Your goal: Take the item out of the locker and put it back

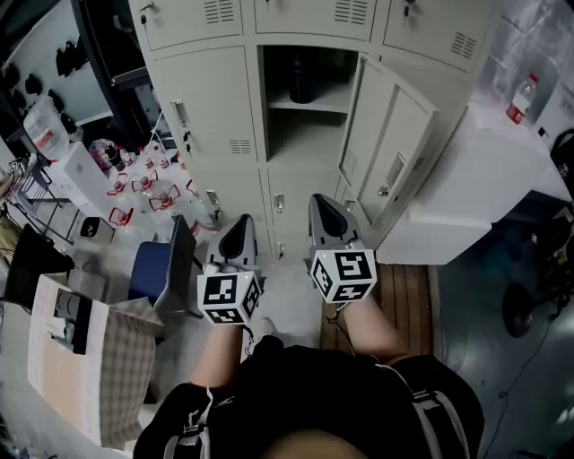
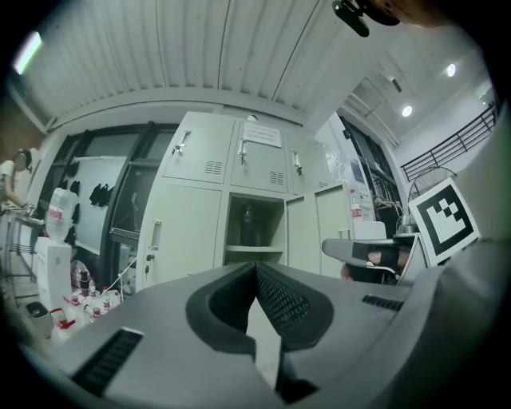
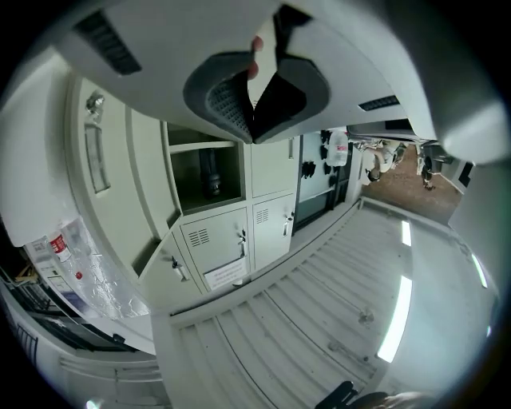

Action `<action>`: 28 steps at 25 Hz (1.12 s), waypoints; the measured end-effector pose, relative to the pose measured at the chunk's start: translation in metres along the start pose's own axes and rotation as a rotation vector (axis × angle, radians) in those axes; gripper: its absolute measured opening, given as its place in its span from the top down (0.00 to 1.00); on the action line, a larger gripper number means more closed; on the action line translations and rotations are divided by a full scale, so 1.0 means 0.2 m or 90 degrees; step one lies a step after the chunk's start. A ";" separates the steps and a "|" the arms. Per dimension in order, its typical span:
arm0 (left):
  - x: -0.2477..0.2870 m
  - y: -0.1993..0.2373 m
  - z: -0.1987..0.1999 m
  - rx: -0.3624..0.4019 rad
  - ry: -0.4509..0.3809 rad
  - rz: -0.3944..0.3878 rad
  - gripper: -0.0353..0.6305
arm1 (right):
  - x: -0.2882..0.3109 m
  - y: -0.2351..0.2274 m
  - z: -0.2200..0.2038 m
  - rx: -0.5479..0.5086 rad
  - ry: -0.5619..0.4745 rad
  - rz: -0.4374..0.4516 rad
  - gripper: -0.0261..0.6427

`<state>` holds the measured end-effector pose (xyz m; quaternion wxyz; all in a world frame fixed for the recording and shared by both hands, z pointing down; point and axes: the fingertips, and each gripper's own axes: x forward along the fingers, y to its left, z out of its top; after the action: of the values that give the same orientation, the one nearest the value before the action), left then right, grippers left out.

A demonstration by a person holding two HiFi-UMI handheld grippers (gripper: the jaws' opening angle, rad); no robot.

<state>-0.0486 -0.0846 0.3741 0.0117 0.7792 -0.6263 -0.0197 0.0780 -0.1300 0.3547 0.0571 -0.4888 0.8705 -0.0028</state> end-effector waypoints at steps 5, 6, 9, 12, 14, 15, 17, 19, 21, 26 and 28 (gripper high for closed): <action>0.26 0.16 0.05 -0.001 -0.011 -0.040 0.93 | 0.26 -0.05 0.02 -0.005 -0.010 -0.030 0.94; 0.32 0.19 0.06 -0.001 -0.012 -0.048 0.93 | 0.31 -0.07 0.03 -0.004 -0.012 -0.039 0.94; 0.47 0.28 0.06 -0.001 -0.012 -0.072 0.93 | 0.46 -0.11 0.04 -0.027 -0.022 -0.074 0.94; 0.61 0.38 0.05 -0.002 -0.010 -0.090 0.93 | 0.59 -0.14 0.03 -0.068 -0.029 -0.107 0.94; 0.70 0.43 0.04 -0.004 -0.008 -0.103 0.93 | 0.67 -0.16 0.03 -0.073 -0.033 -0.121 0.94; 0.74 0.45 0.04 -0.002 -0.009 -0.109 0.93 | 0.71 -0.17 0.03 -0.072 -0.035 -0.128 0.94; 0.81 0.47 0.05 0.008 -0.012 -0.121 0.93 | 0.77 -0.20 0.03 -0.069 -0.041 -0.141 0.94; 0.88 0.49 0.07 0.010 -0.016 -0.129 0.93 | 0.82 -0.24 0.03 -0.066 -0.044 -0.149 0.94; 0.93 0.48 0.08 0.008 -0.019 -0.134 0.93 | 0.85 -0.26 0.03 -0.063 -0.043 -0.149 0.94; 1.01 0.46 0.12 0.008 -0.030 -0.132 0.93 | 0.89 -0.29 0.03 -0.056 -0.036 -0.130 0.94; 1.04 0.45 0.13 0.006 -0.035 -0.130 0.93 | 0.90 -0.30 0.03 -0.059 -0.035 -0.128 0.94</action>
<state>-0.0922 -0.3066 0.3487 -0.0111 0.8383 -0.5436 -0.0395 0.0373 -0.3146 0.3356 0.0576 -0.5755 0.8145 0.0453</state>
